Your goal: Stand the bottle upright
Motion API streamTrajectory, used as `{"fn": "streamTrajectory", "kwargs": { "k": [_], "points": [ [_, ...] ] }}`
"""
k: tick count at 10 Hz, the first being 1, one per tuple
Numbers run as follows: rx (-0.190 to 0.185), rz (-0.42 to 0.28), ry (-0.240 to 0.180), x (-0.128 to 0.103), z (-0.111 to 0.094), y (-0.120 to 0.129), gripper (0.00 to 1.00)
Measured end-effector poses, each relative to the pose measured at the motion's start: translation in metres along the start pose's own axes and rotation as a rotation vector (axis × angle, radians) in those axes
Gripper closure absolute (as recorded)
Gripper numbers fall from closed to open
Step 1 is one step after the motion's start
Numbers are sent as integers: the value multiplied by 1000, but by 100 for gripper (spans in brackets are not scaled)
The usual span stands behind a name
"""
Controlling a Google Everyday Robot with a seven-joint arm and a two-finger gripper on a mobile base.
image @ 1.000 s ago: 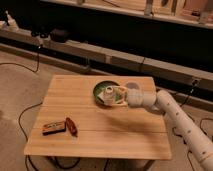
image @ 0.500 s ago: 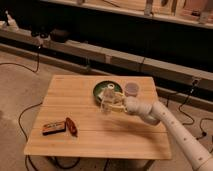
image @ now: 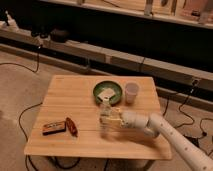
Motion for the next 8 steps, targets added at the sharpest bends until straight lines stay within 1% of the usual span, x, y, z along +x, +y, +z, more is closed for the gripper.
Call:
{"fn": "streamTrajectory", "kwargs": {
  "k": [2, 3, 4, 5, 6, 8],
  "points": [
    [-24, -50, 67, 11, 0, 7, 56],
    [-33, -77, 82, 13, -1, 9, 56],
    [-40, -107, 80, 11, -2, 11, 56],
    [-45, -145, 62, 8, -3, 11, 56],
    [-45, -167, 50, 6, -5, 11, 56],
    [-47, -210, 32, 9, -8, 11, 56]
  ]
}}
